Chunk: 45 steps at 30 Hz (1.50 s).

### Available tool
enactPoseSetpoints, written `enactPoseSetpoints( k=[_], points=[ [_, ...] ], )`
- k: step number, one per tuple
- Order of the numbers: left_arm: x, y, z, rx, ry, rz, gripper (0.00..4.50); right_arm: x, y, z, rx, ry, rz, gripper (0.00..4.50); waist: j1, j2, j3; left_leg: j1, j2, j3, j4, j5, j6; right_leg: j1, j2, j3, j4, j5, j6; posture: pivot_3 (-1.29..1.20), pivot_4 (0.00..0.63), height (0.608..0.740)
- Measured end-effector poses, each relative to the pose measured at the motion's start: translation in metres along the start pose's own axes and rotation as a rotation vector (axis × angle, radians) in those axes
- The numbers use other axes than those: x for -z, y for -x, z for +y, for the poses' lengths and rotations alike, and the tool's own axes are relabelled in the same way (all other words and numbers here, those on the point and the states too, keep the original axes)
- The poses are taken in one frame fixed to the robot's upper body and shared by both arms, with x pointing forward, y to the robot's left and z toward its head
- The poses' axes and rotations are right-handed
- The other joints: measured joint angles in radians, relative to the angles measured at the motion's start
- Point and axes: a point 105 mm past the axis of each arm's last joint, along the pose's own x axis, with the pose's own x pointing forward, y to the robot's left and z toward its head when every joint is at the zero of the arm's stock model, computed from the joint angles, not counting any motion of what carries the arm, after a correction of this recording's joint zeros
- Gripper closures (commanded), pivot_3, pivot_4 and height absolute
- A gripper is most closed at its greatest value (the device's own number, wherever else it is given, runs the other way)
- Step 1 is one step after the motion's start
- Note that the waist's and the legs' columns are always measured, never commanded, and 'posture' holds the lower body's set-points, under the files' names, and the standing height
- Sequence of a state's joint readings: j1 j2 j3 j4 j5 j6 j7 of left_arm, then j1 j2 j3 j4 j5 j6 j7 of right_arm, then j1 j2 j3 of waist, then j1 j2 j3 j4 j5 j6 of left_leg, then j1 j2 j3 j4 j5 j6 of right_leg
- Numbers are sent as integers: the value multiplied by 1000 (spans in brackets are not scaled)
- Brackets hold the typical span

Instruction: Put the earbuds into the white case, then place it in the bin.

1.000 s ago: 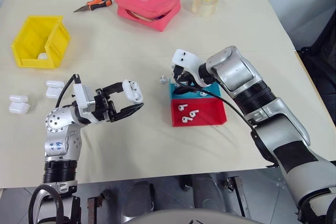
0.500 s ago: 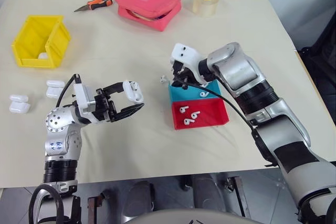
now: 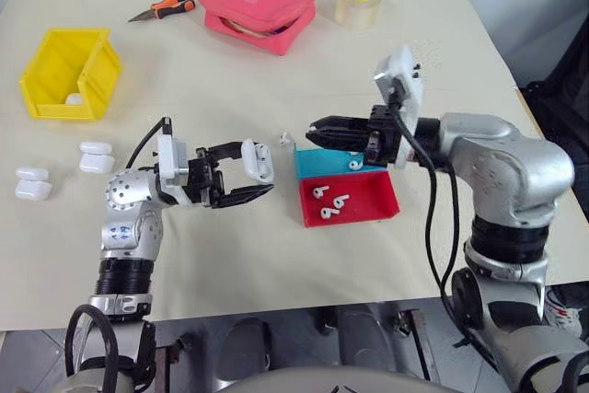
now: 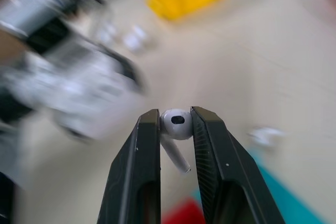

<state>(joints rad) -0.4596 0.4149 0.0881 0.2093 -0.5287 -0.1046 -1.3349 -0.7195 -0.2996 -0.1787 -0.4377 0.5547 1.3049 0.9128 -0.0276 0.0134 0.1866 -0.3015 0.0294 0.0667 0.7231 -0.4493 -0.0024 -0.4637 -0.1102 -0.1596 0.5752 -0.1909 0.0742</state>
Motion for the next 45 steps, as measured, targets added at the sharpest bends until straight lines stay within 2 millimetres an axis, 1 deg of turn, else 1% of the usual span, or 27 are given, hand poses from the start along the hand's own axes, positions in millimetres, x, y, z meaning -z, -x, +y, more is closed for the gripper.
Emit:
enactPoseSetpoints(
  k=[2, 4, 9, 13, 16, 23, 26, 33, 43, 45],
  points=[
    [1, -4, 0, 27, 9, -10, 1720, -1, -3, 15, -36, -43, -45, 4019, 0, 0, 0, 0, 0, 0, 0, 0, 0, 0, 0, 0, 0, 0, 0, 0, 150, 740],
    [1, -9, 1, 54, 15, -20, 1720, 2, -6, 26, -54, -92, -65, 4019, 0, 0, 0, 0, 0, 0, 0, 0, 0, 0, 0, 0, 0, 0, 0, 0, 150, 740],
    [0, -14, 4, 89, 12, -30, 1720, 6, -10, 37, -48, -135, -107, 4019, 0, 0, 0, 1, -1, 0, 0, 0, 0, 0, 0, 1, 0, 0, 0, 0, 150, 740],
    [-1, -18, 3, 119, 9, -48, 1720, 18, -13, 37, -16, -152, -116, 4019, -3, 0, 0, 1, -1, 1, -1, 0, 0, 0, 0, 1, 0, 0, 0, 0, 150, 740],
    [-2, -19, 2, 129, 12, -50, 1720, 17, -18, 38, -13, -99, -136, 4019, -5, 0, 0, 2, -1, 1, -2, 0, 0, 0, 1, 1, 0, 0, 0, 0, 150, 740],
    [-3, -20, -3, 144, 22, -50, 1720, 14, -24, 32, 8, -15, -187, 4019, -4, 0, 0, 2, -1, 1, -1, 0, 0, 1, 0, 2, 0, 0, 0, 0, 150, 740],
    [-4, -20, -4, 145, 22, -51, 1720, 18, -26, 32, -1, -20, -185, 4019, -2, 0, 0, 2, -1, 1, -1, 0, 0, 1, 0, 2, 0, 0, 0, 0, 150, 740],
    [-2, -19, -4, 133, 33, -49, 1720, 24, -31, 38, -38, -18, -166, 4019, -1, 0, 0, 2, -1, 1, -1, 0, 0, 1, 0, 2, 0, 0, 0, 0, 150, 740],
    [0, -20, -4, 115, 41, -56, 1720, 31, -30, 39, -33, -17, -171, 4019, 0, 0, 0, 2, -1, 1, -1, 0, 0, 1, 0, 1, 0, 0, 0, 0, 150, 740],
    [0, -20, -4, 113, 42, -56, 1720, 32, -30, 37, -19, -9, -179, 4019, 0, 0, 0, 2, -1, 1, -1, 0, 0, 1, 0, 1, 0, 0, 0, 0, 150, 740]
  ],
)
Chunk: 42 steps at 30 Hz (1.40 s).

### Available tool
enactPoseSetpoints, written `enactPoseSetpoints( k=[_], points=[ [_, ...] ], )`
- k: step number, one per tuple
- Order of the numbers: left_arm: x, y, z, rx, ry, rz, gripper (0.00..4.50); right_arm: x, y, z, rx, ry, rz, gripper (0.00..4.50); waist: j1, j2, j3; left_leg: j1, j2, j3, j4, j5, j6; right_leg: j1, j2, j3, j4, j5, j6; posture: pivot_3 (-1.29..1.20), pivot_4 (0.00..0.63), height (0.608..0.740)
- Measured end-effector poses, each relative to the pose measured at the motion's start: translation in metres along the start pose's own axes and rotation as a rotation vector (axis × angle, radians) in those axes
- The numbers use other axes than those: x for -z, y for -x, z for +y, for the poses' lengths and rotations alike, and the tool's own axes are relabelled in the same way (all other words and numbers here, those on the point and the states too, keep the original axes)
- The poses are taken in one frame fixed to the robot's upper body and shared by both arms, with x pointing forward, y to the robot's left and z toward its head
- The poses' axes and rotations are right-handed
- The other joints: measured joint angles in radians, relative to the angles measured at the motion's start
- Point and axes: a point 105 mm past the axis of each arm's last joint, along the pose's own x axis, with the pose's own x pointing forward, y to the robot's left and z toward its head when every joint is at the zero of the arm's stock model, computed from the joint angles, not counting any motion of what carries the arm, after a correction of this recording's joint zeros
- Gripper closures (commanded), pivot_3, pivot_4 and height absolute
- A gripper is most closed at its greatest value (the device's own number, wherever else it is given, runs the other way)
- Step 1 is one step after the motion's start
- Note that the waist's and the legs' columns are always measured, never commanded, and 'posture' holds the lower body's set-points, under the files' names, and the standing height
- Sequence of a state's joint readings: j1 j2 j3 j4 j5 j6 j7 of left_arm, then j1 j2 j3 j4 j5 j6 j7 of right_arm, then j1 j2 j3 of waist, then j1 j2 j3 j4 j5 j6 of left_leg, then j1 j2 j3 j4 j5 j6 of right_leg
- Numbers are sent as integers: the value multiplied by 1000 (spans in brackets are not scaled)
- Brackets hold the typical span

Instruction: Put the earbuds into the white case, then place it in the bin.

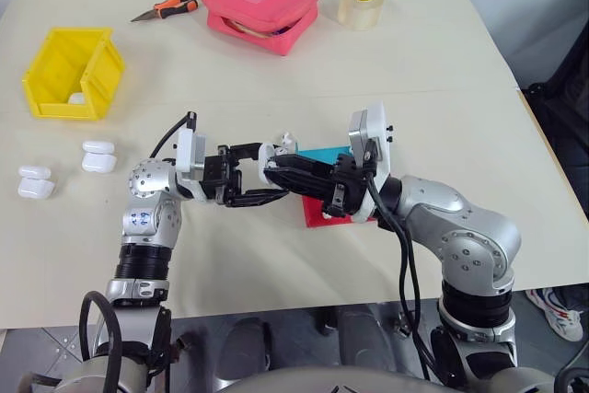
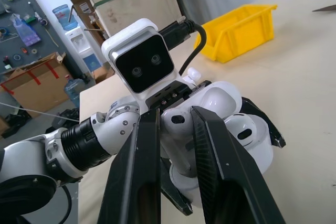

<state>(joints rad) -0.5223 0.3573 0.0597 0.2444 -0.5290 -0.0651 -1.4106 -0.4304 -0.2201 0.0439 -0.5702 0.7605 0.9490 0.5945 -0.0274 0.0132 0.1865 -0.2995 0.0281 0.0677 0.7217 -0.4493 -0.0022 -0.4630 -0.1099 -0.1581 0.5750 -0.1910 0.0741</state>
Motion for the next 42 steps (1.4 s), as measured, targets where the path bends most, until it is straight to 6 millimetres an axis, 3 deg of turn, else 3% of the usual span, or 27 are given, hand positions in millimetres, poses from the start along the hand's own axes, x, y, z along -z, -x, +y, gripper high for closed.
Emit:
enactPoseSetpoints(
  k=[7, 17, 34, 40, 42],
  points=[
    [2, -1, 1, -9, 22, 4, 1720, 5, 4, -4, 27, 48, -25, 4019, 1, 0, 0, 0, 0, 0, 0, 0, 0, 0, 0, 0, 0, 0, 0, 0, 150, 740],
    [7, -5, -1, 4, 18, 30, 1720, 14, 23, -7, 46, 158, 98, 4019, 2, 0, 0, 0, 0, 0, 0, 0, 0, 0, 0, 0, 0, 0, 0, 0, 150, 740],
    [4, 0, 3, -37, -12, 29, 1720, 3, 9, -10, -18, 248, 192, 4019, 3, 0, 0, 0, 0, 0, 0, 0, 0, 0, 0, 0, 0, 0, 0, 0, 150, 740],
    [3, 3, 6, -62, -16, 30, 1720, 2, 10, -8, -39, 267, 200, 2033, 2, 0, 0, 0, 0, 0, 0, 0, 0, 0, 0, 0, 0, 0, 0, 0, 150, 740],
    [3, 3, 6, -68, -17, 31, 1720, 2, 9, -7, -46, 270, 199, 2033, 3, 0, 0, 0, 0, 0, 0, 0, 0, 0, -1, 0, 0, 0, 0, 0, 150, 740]
  ],
)
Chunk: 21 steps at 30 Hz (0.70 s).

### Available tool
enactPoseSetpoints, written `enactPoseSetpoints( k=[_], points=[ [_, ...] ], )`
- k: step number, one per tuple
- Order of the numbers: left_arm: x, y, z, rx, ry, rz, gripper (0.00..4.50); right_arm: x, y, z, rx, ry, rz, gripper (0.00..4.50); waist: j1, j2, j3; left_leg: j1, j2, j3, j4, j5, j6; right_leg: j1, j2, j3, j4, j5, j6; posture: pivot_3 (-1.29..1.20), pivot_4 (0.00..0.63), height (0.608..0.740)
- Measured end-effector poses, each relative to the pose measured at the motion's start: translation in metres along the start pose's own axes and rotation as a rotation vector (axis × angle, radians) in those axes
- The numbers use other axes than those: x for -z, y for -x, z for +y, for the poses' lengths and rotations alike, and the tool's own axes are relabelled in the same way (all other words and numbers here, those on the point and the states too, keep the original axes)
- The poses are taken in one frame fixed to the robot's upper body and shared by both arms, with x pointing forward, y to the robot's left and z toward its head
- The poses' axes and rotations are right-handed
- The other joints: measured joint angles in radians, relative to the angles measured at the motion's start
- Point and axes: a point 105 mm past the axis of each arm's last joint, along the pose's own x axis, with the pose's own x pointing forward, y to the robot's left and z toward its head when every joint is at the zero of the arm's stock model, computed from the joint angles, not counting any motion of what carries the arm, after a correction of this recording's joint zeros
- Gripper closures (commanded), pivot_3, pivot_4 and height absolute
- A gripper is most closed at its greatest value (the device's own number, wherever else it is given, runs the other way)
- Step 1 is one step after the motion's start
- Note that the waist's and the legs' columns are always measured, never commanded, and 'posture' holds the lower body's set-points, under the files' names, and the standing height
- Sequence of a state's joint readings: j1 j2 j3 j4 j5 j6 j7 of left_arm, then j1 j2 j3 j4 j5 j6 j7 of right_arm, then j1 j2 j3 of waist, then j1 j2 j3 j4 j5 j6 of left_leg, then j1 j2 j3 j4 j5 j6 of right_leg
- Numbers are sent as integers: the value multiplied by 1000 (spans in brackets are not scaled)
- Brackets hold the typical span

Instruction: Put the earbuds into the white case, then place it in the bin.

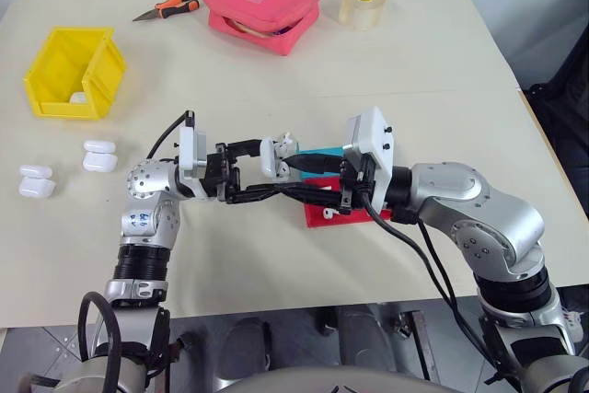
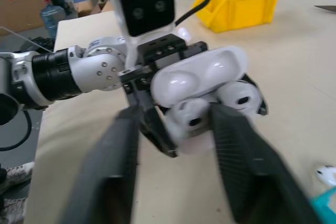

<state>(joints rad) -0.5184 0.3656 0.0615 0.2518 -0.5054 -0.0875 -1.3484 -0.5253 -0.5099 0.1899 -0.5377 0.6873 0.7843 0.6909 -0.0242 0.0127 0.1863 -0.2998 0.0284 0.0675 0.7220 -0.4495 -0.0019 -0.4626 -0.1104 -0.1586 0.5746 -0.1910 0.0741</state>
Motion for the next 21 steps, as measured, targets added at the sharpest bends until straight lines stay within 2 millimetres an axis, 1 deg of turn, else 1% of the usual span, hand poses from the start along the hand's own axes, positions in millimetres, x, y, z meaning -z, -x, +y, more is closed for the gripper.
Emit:
enactPoseSetpoints(
  k=[10, 16, 21],
  points=[
    [-1, 2, 1, -6, -4, 3, 1720, -1, 1, -2, 7, 7, 9, 2033, 0, 0, 0, 0, 0, 0, 0, 0, 0, 0, 0, 0, 0, 0, 0, 0, 150, 740],
    [-5, 6, 3, -22, -21, -10, 1720, 4, 10, -14, 66, 0, 53, 2033, -1, 0, 0, 0, 0, 0, 0, 0, 0, 0, 0, 0, 0, 0, 0, 0, 150, 740],
    [-7, 8, 4, -27, -30, -10, 1720, 4, 14, -18, 85, 2, 65, 2033, 1, 0, 0, 0, 0, 0, 0, 0, 0, 0, 0, 0, 0, 0, 0, 0, 150, 740]
  ],
)
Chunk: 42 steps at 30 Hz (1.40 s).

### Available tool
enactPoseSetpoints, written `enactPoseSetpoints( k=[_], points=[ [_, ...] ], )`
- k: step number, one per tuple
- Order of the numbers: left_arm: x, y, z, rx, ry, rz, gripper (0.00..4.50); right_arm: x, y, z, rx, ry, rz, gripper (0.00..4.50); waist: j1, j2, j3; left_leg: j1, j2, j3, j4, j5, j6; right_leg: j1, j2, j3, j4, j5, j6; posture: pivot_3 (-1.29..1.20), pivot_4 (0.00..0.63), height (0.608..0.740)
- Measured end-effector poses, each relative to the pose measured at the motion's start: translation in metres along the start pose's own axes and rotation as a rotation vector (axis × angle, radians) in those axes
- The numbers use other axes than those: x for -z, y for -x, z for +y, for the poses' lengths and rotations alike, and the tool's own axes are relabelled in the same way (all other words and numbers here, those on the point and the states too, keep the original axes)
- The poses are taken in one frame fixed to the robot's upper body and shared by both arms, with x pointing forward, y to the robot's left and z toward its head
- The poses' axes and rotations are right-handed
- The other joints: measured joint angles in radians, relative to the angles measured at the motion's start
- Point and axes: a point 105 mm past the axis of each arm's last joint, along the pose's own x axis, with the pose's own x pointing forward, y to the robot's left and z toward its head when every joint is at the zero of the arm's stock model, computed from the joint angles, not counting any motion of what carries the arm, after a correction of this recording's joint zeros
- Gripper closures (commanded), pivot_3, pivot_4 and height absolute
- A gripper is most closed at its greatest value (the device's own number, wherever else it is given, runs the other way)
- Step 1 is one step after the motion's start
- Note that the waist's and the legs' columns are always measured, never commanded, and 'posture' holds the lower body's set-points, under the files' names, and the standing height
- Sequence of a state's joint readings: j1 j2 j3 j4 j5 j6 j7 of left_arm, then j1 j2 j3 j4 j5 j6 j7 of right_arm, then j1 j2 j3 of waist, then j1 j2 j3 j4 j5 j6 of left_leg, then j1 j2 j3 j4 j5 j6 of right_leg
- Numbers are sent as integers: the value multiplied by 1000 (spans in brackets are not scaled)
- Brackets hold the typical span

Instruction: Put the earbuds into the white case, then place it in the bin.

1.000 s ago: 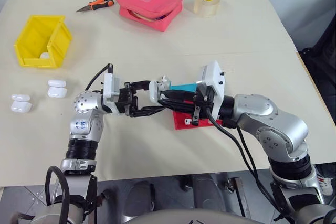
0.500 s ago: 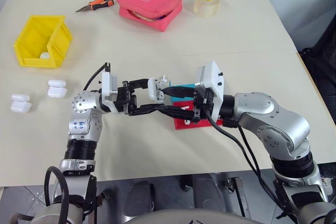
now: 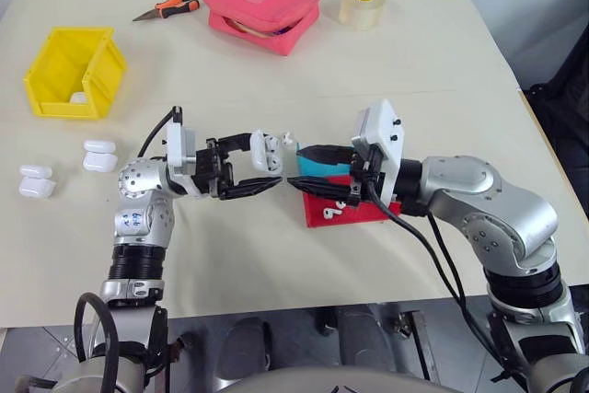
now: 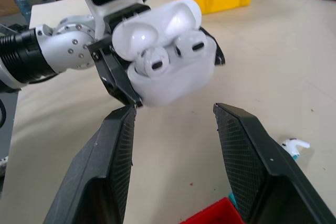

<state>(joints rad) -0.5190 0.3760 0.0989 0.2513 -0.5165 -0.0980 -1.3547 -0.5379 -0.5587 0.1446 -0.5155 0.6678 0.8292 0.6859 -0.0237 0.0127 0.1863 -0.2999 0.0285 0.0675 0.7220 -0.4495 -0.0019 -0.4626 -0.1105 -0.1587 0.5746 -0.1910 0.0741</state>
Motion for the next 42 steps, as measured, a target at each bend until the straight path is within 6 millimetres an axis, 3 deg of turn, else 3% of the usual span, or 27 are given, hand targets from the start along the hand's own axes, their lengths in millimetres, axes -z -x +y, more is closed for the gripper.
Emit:
enactPoseSetpoints(
  k=[6, 10, 15, 23, 30, 34, 37, 42],
  points=[
    [8, 11, -1, 26, 0, 151, 1720, 2, 32, -26, 162, 17, 64, 2033, 2, 0, 0, 0, 0, 0, 0, 0, 0, 0, 0, 0, 0, 0, 0, 0, 150, 740],
    [15, 12, -2, 49, -1, 235, 1720, 3, 40, -25, 197, 20, 122, 2956, 2, 0, 0, 0, 0, 0, 0, 0, 0, 0, 0, 0, 0, 0, 0, 0, 150, 740],
    [16, 2, 7, 77, -48, 316, 1720, -21, 25, -19, 199, 37, 139, 4456, 1, 0, 0, 0, 0, 0, 0, 0, 0, 0, 0, 0, 0, 0, 0, 0, 150, 740],
    [24, -7, 17, 70, -44, 358, 1720, -34, -24, 6, 42, 105, 179, 4456, -2, 0, 0, -1, -1, 0, 0, 0, 0, -1, 0, -1, 0, 0, 0, 0, 150, 740],
    [26, -9, 18, 72, -40, 354, 1720, -37, -43, 0, 12, 158, 175, 4456, -6, 0, 0, -1, 0, 1, 0, 0, 0, -1, 0, -1, 0, 0, 0, 0, 150, 740],
    [27, -9, 18, 70, -42, 348, 1720, -22, -53, -5, 1, 153, 224, 4456, -4, 0, 0, -1, 0, 1, 0, 0, 0, -1, 0, -1, 0, 0, 0, 0, 150, 740],
    [29, -9, 18, 53, -33, 347, 1720, -19, -51, -8, 12, 167, 220, 4456, -4, 0, 0, -1, 0, 1, 0, 0, 0, -1, 0, -1, 0, 0, 0, 0, 150, 740],
    [26, 6, 23, -50, -6, 315, 1720, 0, -26, -24, 92, 131, 276, 4456, -4, 0, 0, -2, 0, 0, 0, 0, 0, -1, 0, -2, 0, 0, 0, 0, 150, 740]
  ],
)
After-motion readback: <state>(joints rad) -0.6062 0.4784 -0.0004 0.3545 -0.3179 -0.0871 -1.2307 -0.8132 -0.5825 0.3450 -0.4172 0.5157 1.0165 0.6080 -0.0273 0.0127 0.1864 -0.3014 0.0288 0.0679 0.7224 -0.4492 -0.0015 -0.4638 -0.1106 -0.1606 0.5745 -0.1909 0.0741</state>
